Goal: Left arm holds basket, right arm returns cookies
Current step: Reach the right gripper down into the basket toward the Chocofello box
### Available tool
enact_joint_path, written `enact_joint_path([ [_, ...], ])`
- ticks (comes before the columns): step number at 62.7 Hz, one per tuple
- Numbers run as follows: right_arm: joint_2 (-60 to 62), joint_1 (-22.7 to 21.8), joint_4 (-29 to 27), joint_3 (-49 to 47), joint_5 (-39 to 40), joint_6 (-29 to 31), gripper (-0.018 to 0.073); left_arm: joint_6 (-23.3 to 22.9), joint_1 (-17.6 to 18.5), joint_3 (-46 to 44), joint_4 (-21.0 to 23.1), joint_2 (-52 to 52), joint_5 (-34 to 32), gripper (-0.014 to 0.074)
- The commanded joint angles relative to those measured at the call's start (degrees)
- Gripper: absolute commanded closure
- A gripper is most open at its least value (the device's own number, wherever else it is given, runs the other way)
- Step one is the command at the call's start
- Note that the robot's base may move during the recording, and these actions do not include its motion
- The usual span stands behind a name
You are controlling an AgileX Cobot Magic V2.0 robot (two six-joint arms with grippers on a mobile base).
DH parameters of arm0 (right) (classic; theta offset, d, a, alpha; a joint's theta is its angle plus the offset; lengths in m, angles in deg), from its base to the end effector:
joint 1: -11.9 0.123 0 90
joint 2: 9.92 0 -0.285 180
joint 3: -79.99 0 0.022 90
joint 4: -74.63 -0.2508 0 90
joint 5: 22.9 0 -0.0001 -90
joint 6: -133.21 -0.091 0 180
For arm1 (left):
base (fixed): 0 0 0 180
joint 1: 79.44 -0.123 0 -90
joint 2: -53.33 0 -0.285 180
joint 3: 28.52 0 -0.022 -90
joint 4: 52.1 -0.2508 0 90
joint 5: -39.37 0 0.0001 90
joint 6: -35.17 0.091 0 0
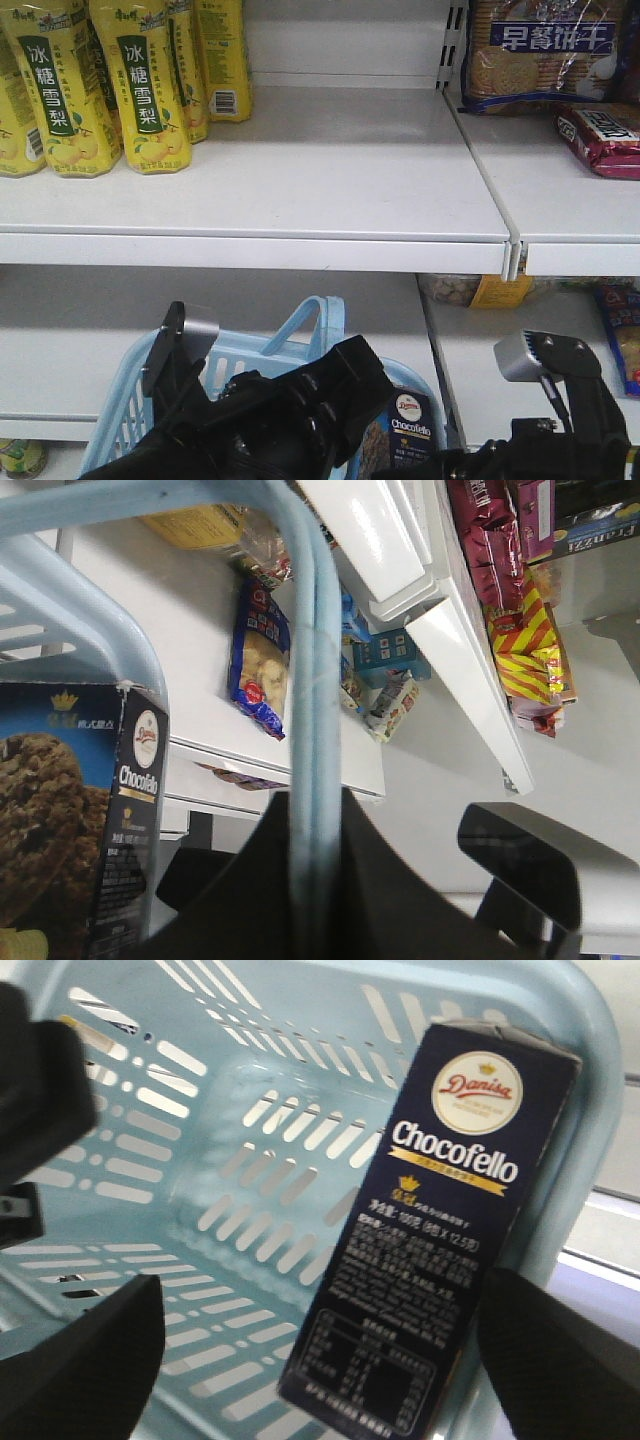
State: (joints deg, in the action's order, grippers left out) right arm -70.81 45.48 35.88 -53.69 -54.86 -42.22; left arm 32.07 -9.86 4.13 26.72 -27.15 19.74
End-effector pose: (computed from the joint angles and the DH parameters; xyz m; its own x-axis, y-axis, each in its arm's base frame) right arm 0.1249 0.1192 0.2600 -0.8532 -0.0056 -0.5216 -0.3461 0.7541 0.5581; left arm 0.1234 -0.2457 0.2975 -0.7846 -0.5671 -0.2507 0.0048 0.3987 -0.9171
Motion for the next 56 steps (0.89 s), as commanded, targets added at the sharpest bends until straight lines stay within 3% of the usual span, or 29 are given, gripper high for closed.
enact_joint_path([
  [1,-1.68,0.14,-1.41,-1.44,3.13,-0.07,-0.0041,0.10,0.03,-1.73,-2.43,1.60,-2.22,0.0603],
  [27,-5.93,0.38,-5.39,-1.44,4.97,3.38,-0.0035,0.10,0.03,-1.73,-2.43,1.60,-2.22,0.0603],
  [45,-10.53,6.85,-6.17,-1.44,7.62,2.45,-0.0035,0.10,0.03,-1.73,-2.43,1.60,-2.22,0.0603],
  [56,-12.85,7.40,-6.16,-1.44,9.44,2.45,-0.0021,0.10,0.03,-1.73,-2.43,1.60,-2.22,0.0603],
])
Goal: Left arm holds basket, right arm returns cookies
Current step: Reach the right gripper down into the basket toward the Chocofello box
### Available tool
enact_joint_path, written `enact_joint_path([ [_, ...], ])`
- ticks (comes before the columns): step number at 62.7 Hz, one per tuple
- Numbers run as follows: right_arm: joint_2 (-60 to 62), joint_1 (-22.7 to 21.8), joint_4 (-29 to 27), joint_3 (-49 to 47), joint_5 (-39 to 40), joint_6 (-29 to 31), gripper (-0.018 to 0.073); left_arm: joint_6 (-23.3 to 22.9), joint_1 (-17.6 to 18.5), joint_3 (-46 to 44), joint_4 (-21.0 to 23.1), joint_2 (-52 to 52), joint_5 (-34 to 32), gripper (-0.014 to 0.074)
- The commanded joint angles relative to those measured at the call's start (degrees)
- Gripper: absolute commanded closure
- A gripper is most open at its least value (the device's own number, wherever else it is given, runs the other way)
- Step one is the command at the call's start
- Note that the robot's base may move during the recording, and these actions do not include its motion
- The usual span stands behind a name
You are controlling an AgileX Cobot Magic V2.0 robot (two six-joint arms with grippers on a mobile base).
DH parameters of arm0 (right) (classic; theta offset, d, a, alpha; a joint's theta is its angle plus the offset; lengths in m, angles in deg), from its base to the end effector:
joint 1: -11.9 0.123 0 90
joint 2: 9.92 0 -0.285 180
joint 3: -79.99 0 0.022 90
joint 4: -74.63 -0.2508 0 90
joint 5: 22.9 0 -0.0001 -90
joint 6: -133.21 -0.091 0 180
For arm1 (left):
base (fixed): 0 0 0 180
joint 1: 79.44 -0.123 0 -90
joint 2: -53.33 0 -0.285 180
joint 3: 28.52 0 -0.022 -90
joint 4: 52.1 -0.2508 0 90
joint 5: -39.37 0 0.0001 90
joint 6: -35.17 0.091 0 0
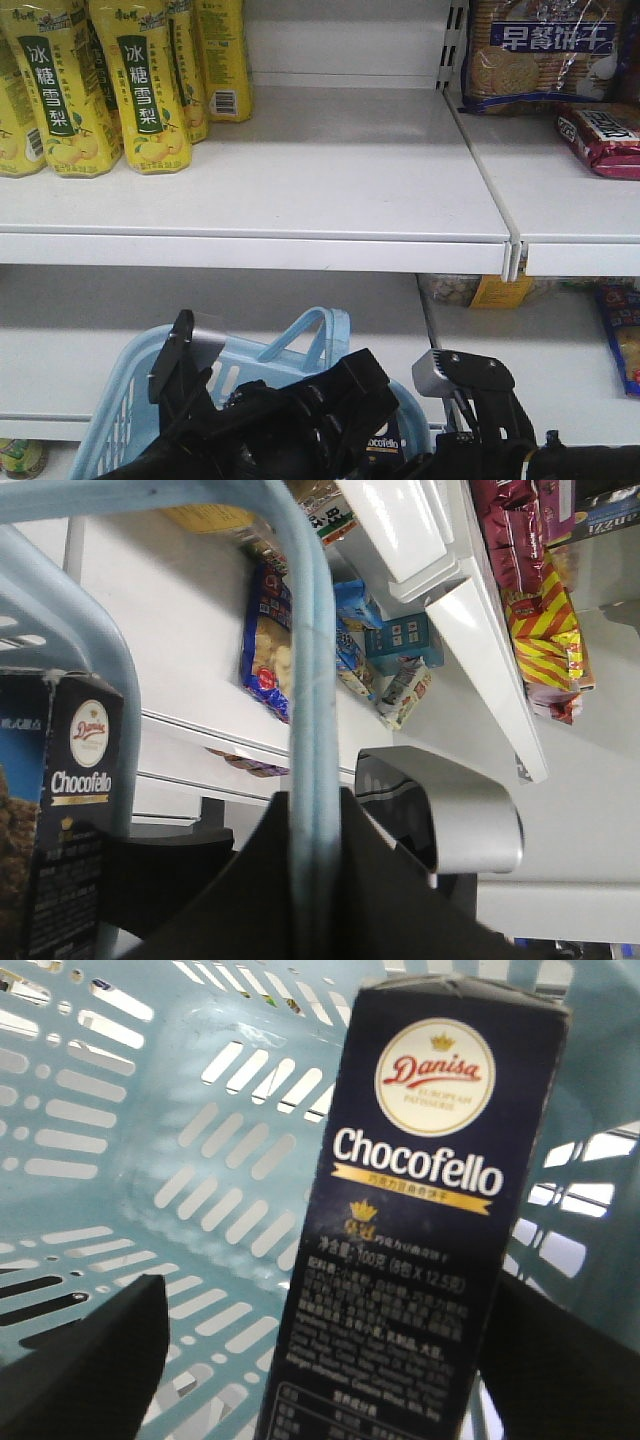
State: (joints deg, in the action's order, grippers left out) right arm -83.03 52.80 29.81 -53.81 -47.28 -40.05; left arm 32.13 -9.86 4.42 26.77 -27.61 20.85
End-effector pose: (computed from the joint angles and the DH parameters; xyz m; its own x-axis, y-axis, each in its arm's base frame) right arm 0.1382 0.1548 0.2283 -0.9011 -0.0472 -0.4309 -0.3115 0.7618 0.5680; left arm 0.1223 -0.2474 0.2932 -0.7976 -0.5499 -0.2480 0.0000 0.4110 -0.9116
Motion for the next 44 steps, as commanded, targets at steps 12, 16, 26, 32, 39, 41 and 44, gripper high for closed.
enact_joint_path([
  [12,-1.88,0.08,-0.10,-1.33,2.83,0.33,0.0096,0.04,0.03,-2.03,-2.48,2.06,-3.33,0.0603],
  [16,-1.94,0.08,-0.10,-1.33,2.89,0.33,0.0181,0.04,0.03,-2.03,-2.48,2.06,-3.33,0.0603],
  [26,-1.87,0.08,-0.10,-1.39,2.84,0.78,0.0356,0.04,0.03,-2.03,-2.48,2.06,-3.33,0.0603],
  [32,-1.55,0.08,-0.10,-1.46,2.90,0.78,0.0400,0.04,0.03,-2.03,-2.48,2.06,-3.33,0.0603],
  [39,-0.36,0.08,-0.04,-1.46,2.78,0.72,0.0395,0.04,0.03,-2.03,-2.48,2.06,-3.33,0.0603],
  [41,0.13,0.08,-0.04,-1.46,2.52,0.72,0.0391,0.04,0.03,-2.03,-2.48,2.06,-3.33,0.0603],
  [44,1.16,0.08,-0.04,-1.46,2.06,0.72,0.0389,0.04,0.03,-2.03,-2.48,2.06,-3.33,0.0603],
])
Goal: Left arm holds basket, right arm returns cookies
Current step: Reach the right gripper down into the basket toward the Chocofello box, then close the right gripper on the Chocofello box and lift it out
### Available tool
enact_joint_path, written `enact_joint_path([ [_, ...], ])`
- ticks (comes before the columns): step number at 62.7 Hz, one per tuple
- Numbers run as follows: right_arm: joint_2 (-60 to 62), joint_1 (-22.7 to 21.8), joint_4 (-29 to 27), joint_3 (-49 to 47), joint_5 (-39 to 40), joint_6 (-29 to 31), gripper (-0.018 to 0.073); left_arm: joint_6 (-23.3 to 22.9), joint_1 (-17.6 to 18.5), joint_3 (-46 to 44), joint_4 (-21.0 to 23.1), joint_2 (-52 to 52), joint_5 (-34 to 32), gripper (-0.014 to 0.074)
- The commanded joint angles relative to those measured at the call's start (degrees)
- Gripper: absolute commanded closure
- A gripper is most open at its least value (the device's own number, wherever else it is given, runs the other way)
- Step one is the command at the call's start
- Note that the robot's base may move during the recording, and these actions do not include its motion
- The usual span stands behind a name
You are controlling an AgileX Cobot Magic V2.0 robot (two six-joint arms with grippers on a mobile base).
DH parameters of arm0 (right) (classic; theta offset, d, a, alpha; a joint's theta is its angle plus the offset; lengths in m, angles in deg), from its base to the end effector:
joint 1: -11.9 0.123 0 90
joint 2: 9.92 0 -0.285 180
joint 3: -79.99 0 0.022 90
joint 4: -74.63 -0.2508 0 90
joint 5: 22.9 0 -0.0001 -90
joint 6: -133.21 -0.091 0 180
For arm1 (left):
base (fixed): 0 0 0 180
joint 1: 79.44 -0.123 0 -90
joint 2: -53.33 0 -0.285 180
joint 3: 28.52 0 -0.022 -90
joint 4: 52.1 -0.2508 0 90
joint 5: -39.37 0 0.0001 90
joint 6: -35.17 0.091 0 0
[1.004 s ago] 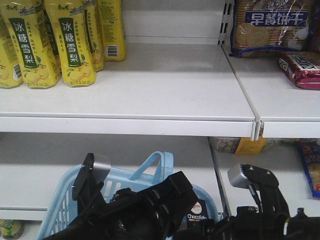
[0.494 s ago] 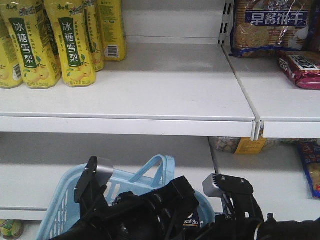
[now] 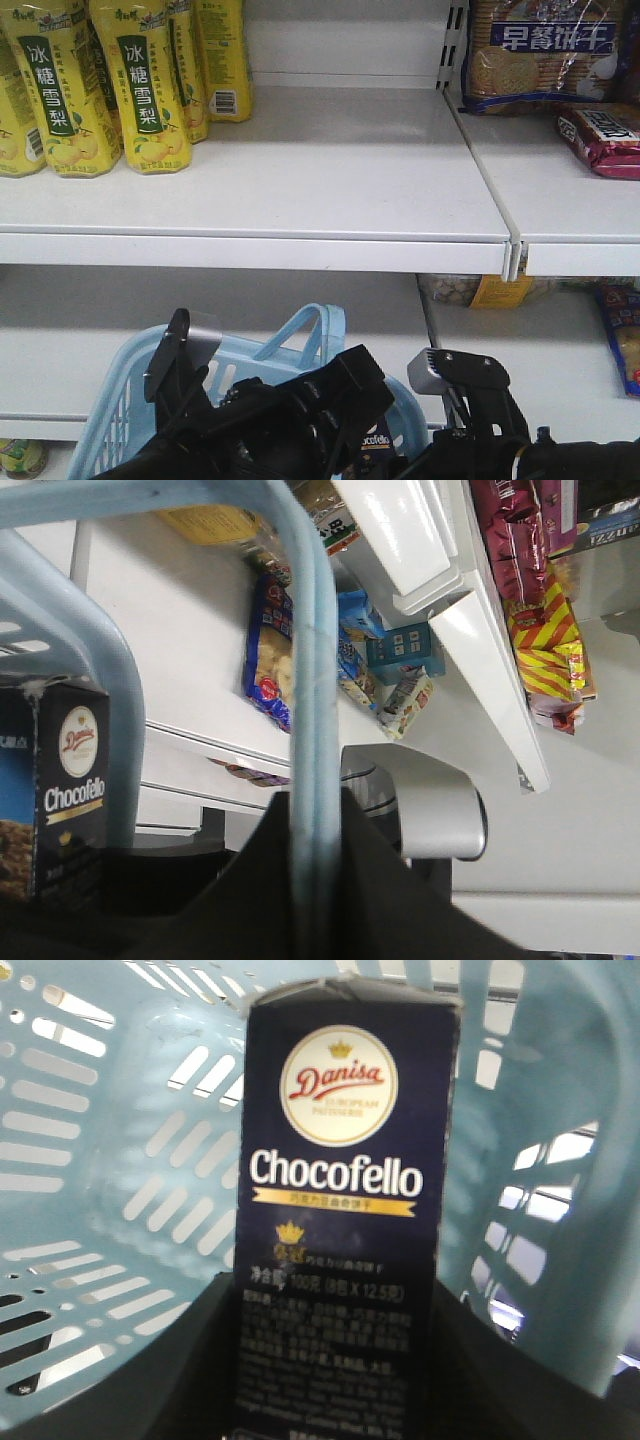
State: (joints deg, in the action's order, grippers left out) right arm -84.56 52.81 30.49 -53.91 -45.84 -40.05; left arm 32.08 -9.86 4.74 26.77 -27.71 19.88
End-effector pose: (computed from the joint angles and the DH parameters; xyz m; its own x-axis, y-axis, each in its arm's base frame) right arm 0.1427 0.1564 0.2238 -0.8985 -0.0472 -0.4365 -0.3085 0.7753 0.5511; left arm 0.1234 -0.2463 0.2914 -0.7879 -0.5608 -0.2545 -0.0024 0.4161 -0.9093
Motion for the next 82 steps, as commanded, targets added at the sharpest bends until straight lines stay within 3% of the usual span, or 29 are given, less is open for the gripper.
enact_joint_path([
  [1,3.04,0.07,-0.72,-1.36,0.52,0.72,0.0388,0.10,0.03,-2.35,-2.48,2.16,-2.35,0.0603],
  [13,8.67,0.02,-0.47,-1.36,-0.47,0.37,0.0387,0.10,0.03,-2.35,-2.48,2.16,-2.35,0.0603],
  [25,12.99,0.02,4.27,-1.36,-2.77,-4.53,0.0387,0.10,0.03,-2.35,-2.48,2.16,-2.35,0.0603],
  [60,23.49,0.02,37.90,-1.46,-6.39,-35.91,0.0387,0.10,0.03,-2.35,-2.48,2.16,-2.35,0.0603],
  [66,25.03,0.02,41.16,-2.72,-7.88,-38.65,0.0387,0.10,0.03,-2.35,-2.48,2.16,-2.35,0.0603],
  [82,28.32,0.02,45.30,-12.37,-16.29,-38.47,0.0387,0.10,0.03,-2.35,-2.48,2.16,-2.35,0.0603],
])
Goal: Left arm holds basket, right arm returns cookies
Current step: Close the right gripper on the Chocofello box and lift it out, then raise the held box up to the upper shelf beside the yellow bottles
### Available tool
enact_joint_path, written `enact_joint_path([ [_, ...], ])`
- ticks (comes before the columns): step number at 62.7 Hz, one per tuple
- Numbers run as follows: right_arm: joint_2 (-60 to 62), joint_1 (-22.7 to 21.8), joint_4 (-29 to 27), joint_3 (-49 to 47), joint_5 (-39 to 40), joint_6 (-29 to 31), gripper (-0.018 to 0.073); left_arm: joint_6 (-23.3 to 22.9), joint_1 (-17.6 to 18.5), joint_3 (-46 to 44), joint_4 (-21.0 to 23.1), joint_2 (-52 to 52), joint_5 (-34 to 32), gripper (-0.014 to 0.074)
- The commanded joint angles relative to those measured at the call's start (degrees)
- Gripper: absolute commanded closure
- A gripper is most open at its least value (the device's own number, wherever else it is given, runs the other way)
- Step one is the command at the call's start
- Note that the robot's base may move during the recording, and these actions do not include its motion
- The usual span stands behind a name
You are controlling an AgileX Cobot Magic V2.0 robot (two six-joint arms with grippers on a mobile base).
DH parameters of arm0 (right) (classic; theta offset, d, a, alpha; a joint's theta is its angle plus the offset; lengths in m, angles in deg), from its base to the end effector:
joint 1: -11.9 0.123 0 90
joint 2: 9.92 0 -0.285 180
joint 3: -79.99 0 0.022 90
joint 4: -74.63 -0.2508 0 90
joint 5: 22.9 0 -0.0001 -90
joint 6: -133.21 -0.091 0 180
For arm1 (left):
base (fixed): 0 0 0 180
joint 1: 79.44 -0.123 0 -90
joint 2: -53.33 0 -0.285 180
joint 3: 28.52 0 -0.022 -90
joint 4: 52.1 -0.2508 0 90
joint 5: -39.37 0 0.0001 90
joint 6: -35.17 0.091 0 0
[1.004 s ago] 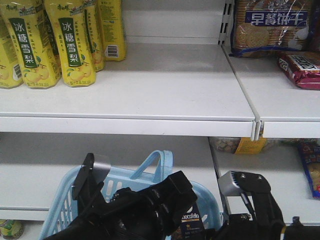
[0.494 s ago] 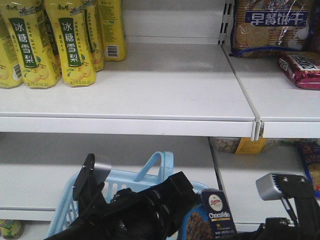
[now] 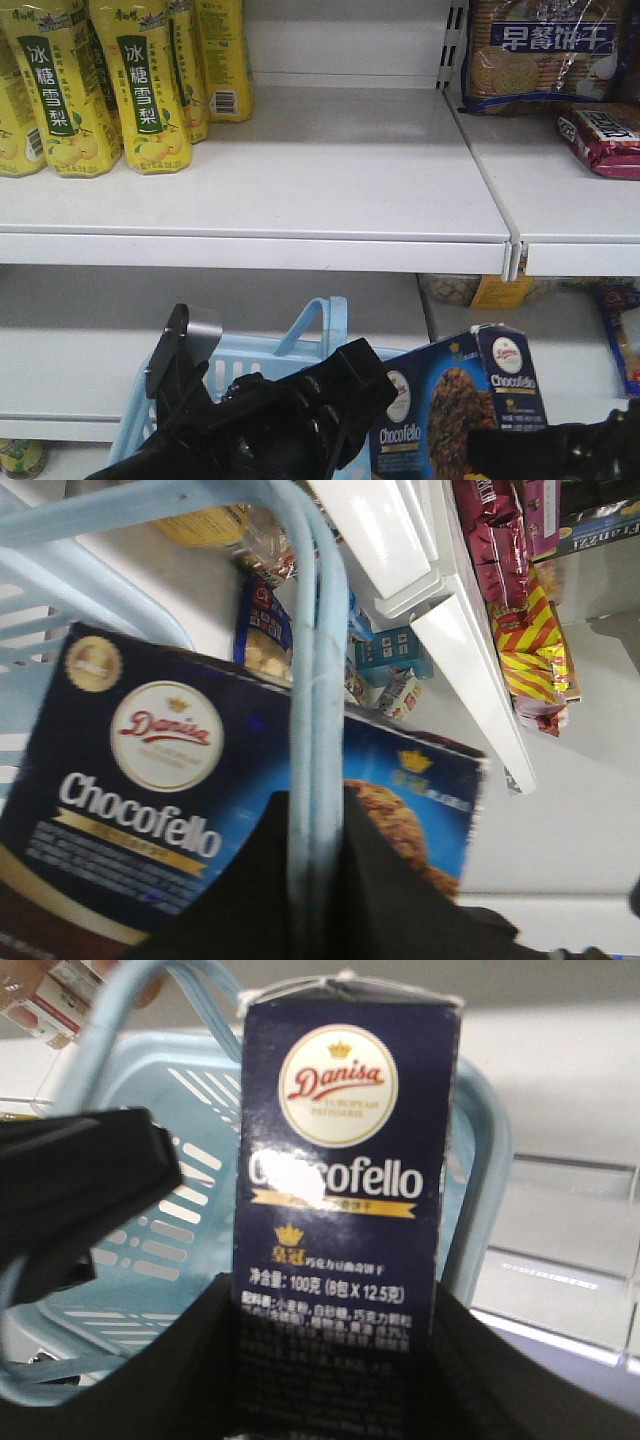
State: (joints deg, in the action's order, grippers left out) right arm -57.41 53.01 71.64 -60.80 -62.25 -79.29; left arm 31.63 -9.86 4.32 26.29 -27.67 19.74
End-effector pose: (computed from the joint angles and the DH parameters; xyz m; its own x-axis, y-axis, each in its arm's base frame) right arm 0.0960 0.0878 0.3159 -0.7504 0.1025 -0.6530 -0.3032 0.8245 0.4778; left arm 0.1238 -0.2469 0.2942 -0.7858 -0.5643 -0.2533 0.0020 0.4072 -0.9133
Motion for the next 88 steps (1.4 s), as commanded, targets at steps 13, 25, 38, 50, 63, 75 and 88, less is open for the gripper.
enact_joint_path([
  [13,2.42,-0.18,7.00,-13.05,-2.76,1.05,0.0387,0.55,0.03,-1.93,-2.00,2.12,-2.21,0.0603],
  [25,2.69,-0.18,7.66,-18.50,-5.90,2.25,0.0387,0.55,0.03,-1.93,-2.00,2.12,-2.21,0.0603],
  [38,2.48,-0.18,12.70,-22.13,-1.09,4.10,0.0387,0.55,0.03,-1.93,-2.00,2.12,-2.21,0.0603],
  [50,-1.50,-0.18,24.87,-22.31,6.75,-0.24,0.0387,0.55,0.03,-1.93,-2.00,2.12,-2.21,0.0603],
  [63,-9.18,-0.18,45.92,-22.31,14.75,-14.02,0.0387,0.55,0.03,-1.93,-2.00,2.12,-2.21,0.0603],
  [75,-18.65,-0.18,71.32,-22.31,15.83,-38.81,0.0386,0.55,0.03,-1.93,-2.00,2.12,-2.21,0.0603],
  [88,-28.81,-0.18,101.29,-22.31,15.34,-69.55,0.0385,0.55,0.03,-1.93,-2.00,2.12,-2.21,0.0603],
])
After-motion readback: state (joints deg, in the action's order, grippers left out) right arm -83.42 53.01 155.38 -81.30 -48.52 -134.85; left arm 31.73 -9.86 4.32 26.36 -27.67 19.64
